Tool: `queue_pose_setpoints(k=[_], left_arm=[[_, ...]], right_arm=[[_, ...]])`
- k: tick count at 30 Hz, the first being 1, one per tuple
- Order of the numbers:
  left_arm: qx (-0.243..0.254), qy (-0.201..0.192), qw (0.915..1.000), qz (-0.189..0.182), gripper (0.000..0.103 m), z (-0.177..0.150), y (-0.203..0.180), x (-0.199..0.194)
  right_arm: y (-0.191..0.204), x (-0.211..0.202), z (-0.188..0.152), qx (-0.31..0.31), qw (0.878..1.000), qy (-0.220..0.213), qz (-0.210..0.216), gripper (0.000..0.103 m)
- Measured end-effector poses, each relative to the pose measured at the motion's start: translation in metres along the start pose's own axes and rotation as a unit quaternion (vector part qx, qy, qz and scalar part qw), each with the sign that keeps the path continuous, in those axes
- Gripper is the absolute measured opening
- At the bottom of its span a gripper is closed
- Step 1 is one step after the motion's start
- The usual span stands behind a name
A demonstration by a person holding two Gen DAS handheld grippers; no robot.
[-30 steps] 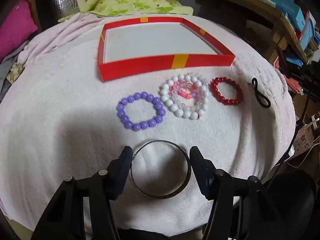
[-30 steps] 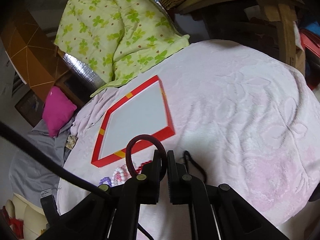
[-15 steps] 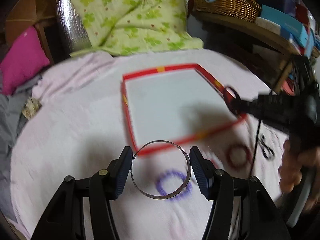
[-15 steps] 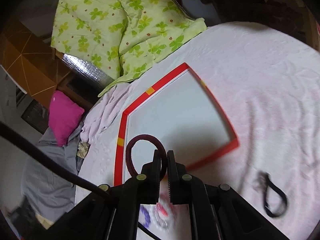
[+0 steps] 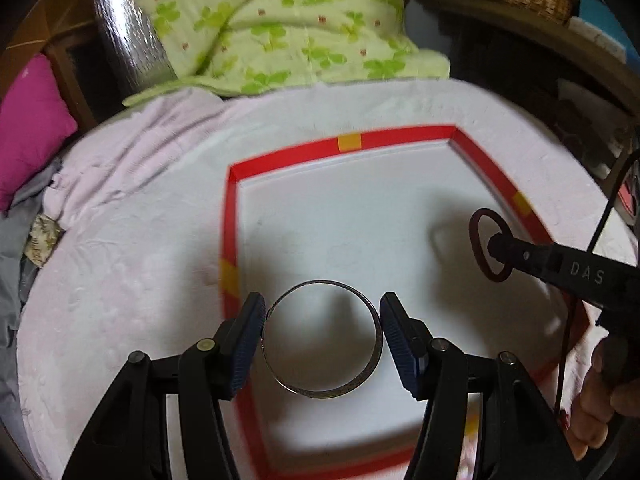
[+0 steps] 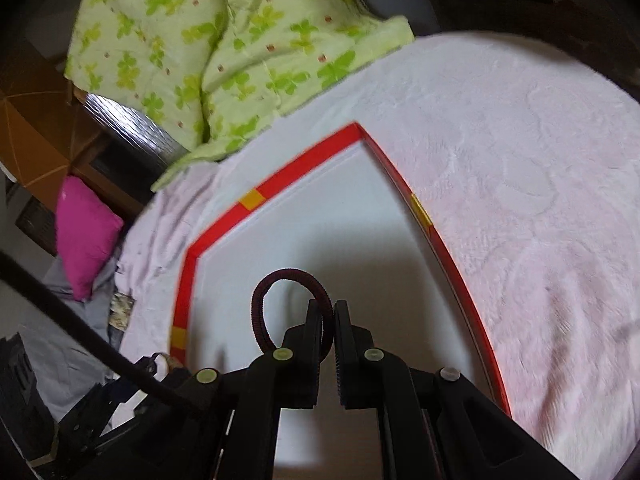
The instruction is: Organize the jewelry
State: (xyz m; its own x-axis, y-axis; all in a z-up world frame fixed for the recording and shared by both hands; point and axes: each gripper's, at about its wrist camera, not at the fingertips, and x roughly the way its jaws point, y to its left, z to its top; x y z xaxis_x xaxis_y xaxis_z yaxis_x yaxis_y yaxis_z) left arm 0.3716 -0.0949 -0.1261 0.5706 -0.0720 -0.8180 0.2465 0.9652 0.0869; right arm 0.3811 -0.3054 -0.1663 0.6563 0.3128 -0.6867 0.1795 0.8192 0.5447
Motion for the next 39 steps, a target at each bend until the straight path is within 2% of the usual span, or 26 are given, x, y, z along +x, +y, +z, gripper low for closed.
queue_pose_setpoints(k=[3,5,6,7,9,12,15,18,24,31,39], left_arm=[[-0.001,0.019,0.9998,-0.004,0.062,0.003,-0.004,0.016],[-0.002,0.018,0.9998,-0.001,0.062,0.003,-0.005,0.016],[-0.002,0.014,0.9999,0.003,0.062,0.002,-0.005,0.013],[-0.002,0.007,1.0,0.005,0.063,0.0,-0.005,0.008],[-0.003,-0.01,0.9999,0.008,0.069,-0.005,-0.006,-0.006],[0.002,-0.036,0.9991,0.022,0.07,-0.017,-0.008,-0.033],[0.0,-0.059,0.9975,0.038,0.071,-0.036,-0.011,-0.065],[-0.01,-0.069,0.9962,0.052,0.071,-0.052,-0.011,-0.092],[-0.024,-0.09,0.9933,0.069,0.071,-0.077,-0.008,-0.138],[-0.022,-0.123,0.9891,0.078,0.072,-0.103,-0.01,-0.189],[-0.023,-0.149,0.9851,0.083,0.072,-0.128,-0.013,-0.23]], right_arm=[[-0.005,0.014,0.004,0.005,1.0,0.012,-0.011,0.009],[-0.002,0.015,0.008,0.001,1.0,0.01,-0.016,0.014],[-0.001,0.014,0.009,0.002,1.0,0.009,-0.017,0.024],[-0.002,0.012,0.009,0.01,1.0,0.006,-0.012,0.039],[-0.003,0.007,0.01,0.028,0.999,0.004,0.017,0.049],[0.004,-0.006,0.009,0.016,1.0,-0.016,0.006,0.05],[0.009,-0.023,0.007,0.018,0.999,-0.03,0.013,0.05],[0.02,-0.045,0.0,-0.008,0.999,-0.045,0.004,0.05],[0.04,-0.083,-0.029,-0.066,0.997,-0.045,-0.012,0.05],[0.055,-0.131,-0.064,-0.109,0.991,-0.078,-0.02,0.05],[0.052,-0.163,-0.109,-0.114,0.99,-0.083,-0.016,0.05]])
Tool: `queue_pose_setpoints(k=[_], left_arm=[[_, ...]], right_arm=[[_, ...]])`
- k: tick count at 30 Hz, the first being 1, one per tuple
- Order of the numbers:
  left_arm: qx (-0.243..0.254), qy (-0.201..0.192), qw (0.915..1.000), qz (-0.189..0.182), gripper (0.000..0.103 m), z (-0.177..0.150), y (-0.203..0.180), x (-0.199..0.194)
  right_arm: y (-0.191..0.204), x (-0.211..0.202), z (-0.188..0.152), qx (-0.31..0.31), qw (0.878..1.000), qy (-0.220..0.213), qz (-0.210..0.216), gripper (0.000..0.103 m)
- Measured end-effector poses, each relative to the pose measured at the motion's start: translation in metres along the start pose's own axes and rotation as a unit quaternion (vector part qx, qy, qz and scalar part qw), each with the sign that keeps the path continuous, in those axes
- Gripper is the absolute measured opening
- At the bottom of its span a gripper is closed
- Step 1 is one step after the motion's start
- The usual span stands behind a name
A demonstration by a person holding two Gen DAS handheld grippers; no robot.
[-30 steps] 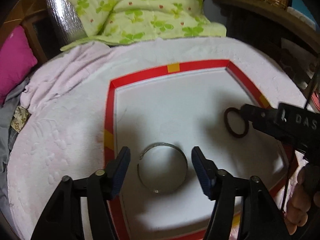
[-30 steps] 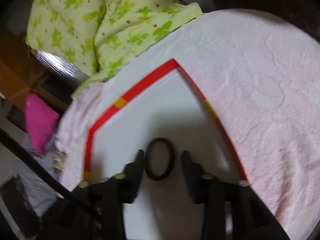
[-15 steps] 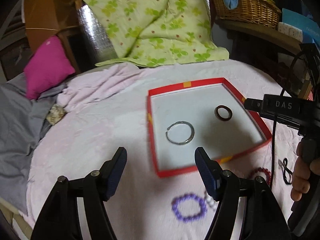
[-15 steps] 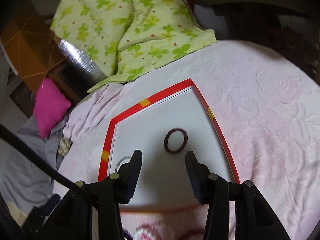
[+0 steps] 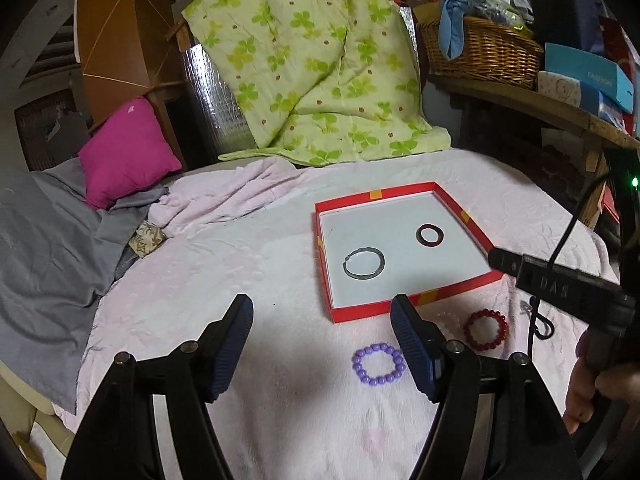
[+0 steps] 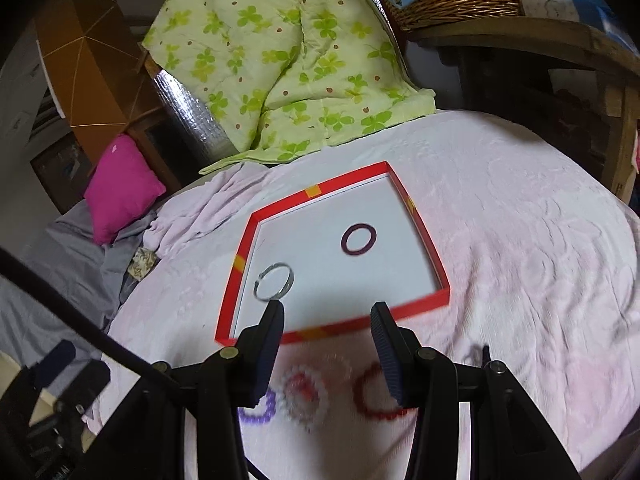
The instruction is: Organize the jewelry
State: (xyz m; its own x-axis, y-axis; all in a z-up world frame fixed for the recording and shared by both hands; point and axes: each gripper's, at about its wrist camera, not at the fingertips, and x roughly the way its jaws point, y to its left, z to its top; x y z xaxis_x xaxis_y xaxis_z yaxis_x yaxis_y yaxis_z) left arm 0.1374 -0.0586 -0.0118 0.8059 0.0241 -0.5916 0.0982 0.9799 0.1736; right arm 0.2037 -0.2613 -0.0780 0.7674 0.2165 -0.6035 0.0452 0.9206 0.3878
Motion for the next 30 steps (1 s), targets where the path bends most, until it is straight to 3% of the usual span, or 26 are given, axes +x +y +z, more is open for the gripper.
queue_pose_setpoints(k=[16,30], left_arm=[[-0.023,-0.044,0.9986,0.02,0.072,-0.01,0.021,-0.054],[-0.04,-0.045,0.9975,0.035,0.072,-0.013,0.023,-0.051]], right_arm=[[0.004,-0.06,-0.056,-0.035,0.999,-0.027,0.011,0.05],[0.002,-0.061,-0.058,-0.032,0.999,-0.031,0.017,0.05]])
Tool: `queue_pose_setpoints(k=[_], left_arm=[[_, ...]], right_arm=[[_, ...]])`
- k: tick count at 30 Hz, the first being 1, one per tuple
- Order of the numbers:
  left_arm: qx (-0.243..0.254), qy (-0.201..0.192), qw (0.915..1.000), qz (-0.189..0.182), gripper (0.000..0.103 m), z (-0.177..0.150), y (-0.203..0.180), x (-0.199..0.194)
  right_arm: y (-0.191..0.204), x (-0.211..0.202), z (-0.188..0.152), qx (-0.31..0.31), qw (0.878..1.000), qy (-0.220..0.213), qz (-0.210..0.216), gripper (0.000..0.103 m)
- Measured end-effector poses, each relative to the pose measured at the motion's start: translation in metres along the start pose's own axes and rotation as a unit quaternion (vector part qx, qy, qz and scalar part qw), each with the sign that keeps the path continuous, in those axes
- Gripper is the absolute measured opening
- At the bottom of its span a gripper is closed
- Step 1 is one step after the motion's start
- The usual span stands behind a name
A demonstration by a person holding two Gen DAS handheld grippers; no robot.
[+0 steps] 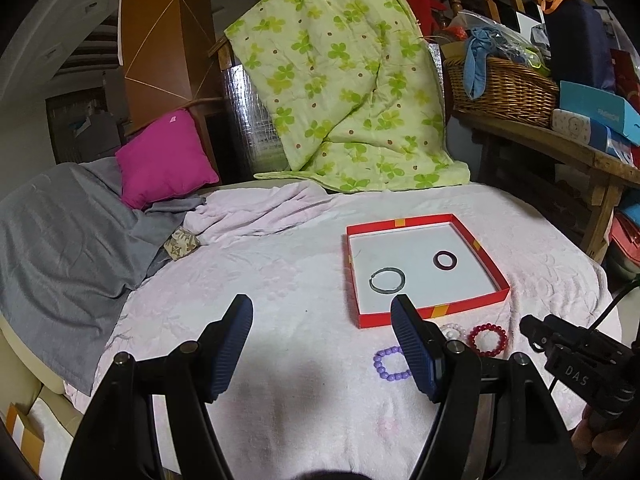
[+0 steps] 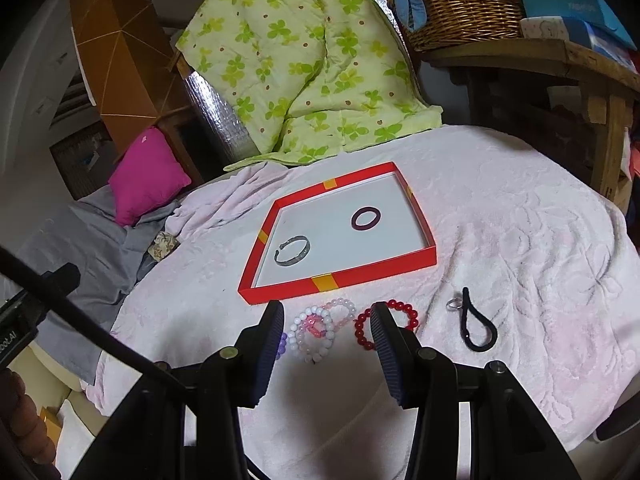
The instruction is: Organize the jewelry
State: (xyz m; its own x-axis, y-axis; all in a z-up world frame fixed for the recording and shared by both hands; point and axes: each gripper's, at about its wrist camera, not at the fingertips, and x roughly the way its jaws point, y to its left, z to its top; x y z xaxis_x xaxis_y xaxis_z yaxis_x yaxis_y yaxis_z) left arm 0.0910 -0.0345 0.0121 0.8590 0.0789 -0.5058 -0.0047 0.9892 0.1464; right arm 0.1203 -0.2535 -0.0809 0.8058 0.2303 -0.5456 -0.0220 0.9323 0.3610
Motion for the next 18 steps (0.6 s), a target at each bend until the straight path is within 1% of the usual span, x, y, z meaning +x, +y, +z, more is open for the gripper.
queue_pose_setpoints(k=[7,18], left_arm=[[0.002,-0.001,1.0,0.001,0.073,-0.0025,-0.0023,-0.001],[-0.003,-0.005,1.0,0.005,0.073,-0.0034,0.0011,-0.0019]], right_arm=[[-0.0092,-0.0051,0.0012,0.01,1.0,-0.005,-0.004,0.05],[-0.0097,-0.0068,0.0007,0.005,1.0,-0.007,-0.009,0.05]])
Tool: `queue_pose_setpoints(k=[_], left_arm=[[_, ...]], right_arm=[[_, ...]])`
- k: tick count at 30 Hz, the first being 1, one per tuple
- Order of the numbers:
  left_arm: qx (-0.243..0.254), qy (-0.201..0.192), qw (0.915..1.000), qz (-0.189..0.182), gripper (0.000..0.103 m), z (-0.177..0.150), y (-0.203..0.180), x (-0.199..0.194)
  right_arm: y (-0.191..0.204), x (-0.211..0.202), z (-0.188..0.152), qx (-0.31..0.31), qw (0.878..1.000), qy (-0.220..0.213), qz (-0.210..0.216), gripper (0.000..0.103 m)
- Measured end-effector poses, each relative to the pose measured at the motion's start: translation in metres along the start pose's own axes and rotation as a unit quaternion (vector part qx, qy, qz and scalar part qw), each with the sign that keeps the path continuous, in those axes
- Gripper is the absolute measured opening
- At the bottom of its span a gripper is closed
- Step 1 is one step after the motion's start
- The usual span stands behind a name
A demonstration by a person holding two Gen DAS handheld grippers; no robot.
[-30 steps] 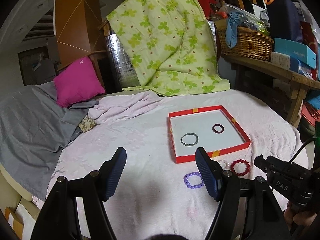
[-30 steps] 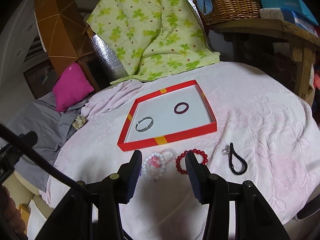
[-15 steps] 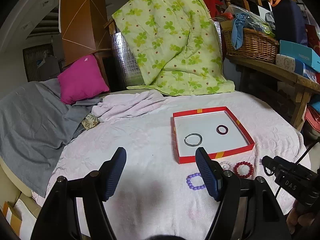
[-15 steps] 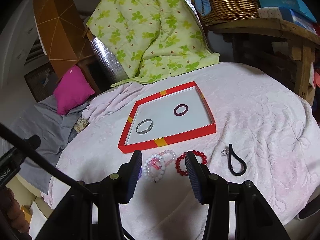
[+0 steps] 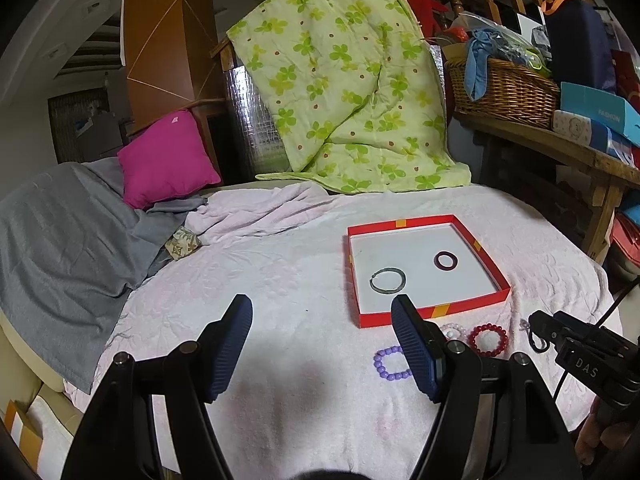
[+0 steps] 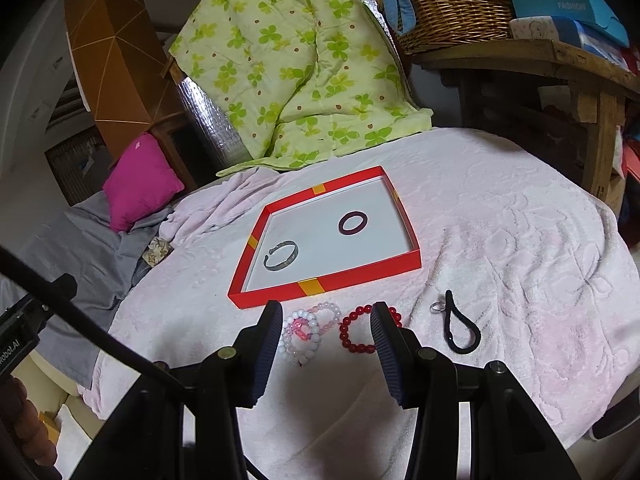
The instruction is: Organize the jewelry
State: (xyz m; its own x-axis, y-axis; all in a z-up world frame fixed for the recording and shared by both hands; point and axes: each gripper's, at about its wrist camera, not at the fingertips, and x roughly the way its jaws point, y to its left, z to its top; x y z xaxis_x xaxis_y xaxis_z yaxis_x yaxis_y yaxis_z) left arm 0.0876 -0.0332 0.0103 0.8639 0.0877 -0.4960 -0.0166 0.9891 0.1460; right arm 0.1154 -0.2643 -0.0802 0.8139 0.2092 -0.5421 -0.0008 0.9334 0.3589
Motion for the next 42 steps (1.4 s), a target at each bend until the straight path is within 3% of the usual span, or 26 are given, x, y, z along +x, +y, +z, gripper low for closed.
queue_pose_setpoints(k=[29,31,33,42], left_arm=[[-0.024,0.013,0.9996,-0.009,0.073,-0.01,0.014,0.017],[-0.021,0.027,0.9992,-0.019,0.073,-0.014,0.013,0.025],[-0.016,0.055,0.9978,-0.033,0.086,-0.022,0.012,0.037],[-0.013,0.139,0.9888,-0.052,0.086,-0.06,0.012,0.084]], right_arm=[[-0.007,0.003,-0.003,-0.019,1.0,0.009,-0.023,0.05],[-0.015,0.0,-0.002,-0.019,0.999,0.007,-0.032,0.05],[-0.027,-0.003,0.0,-0.011,0.999,0.004,-0.042,0.05],[-0.118,-0.009,-0.002,0.091,0.993,0.022,-0.07,0.048]])
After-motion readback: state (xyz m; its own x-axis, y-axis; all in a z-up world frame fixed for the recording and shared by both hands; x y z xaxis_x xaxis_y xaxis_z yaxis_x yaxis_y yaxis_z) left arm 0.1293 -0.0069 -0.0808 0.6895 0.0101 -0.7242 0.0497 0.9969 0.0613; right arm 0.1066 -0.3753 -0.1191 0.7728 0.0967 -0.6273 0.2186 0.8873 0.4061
